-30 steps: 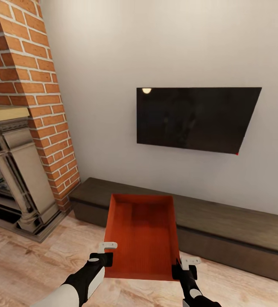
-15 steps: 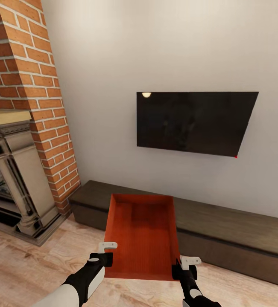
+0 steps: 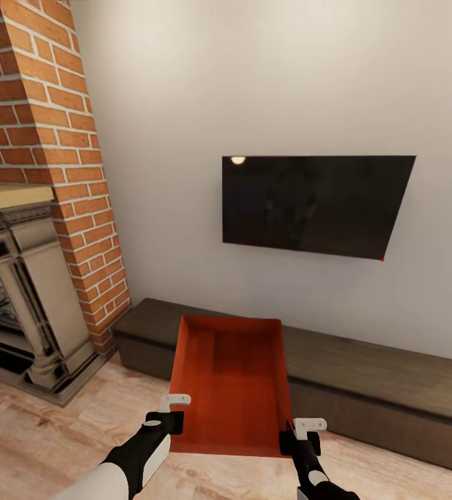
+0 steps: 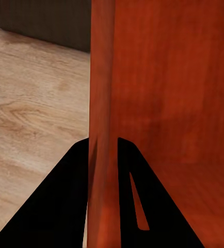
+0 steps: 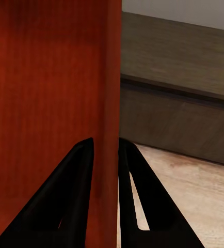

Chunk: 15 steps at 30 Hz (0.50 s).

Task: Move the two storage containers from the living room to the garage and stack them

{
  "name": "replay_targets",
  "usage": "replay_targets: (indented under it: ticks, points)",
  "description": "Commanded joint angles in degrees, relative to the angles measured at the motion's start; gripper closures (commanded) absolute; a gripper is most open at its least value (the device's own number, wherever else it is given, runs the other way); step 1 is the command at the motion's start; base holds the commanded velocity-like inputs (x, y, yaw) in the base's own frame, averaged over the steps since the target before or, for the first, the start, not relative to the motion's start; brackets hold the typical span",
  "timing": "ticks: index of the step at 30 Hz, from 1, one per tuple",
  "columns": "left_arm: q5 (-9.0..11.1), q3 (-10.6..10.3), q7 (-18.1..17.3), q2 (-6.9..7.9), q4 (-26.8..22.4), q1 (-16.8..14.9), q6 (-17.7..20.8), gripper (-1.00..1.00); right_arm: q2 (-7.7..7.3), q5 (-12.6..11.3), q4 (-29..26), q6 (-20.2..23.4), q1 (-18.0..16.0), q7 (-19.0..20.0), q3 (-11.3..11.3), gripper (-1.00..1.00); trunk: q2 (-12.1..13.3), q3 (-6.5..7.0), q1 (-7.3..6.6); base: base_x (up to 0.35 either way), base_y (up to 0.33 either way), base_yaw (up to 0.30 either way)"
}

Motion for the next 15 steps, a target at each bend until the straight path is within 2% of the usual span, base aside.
replay_targets:
  ticks: [1, 15]
  points:
    - [1.2, -0.23, 0.62, -0.01, 0.11, 0.01, 0.35, 1.0, 0.02, -0.56, -0.66, -1.44, -0.08, 0.14, 0.6, 1.0, -0.06, 0.01, 0.01, 0.0, 0.0, 0.0]
    - [1.17, -0.25, 0.62, -0.01, 0.09, 0.01, 0.35, 1.0, 0.02, -0.56, -0.68, -1.44, -0.08, 0.14, 0.59, 1.0, -0.06, 1.27, 0.01, 0.0, 0.0, 0.0]
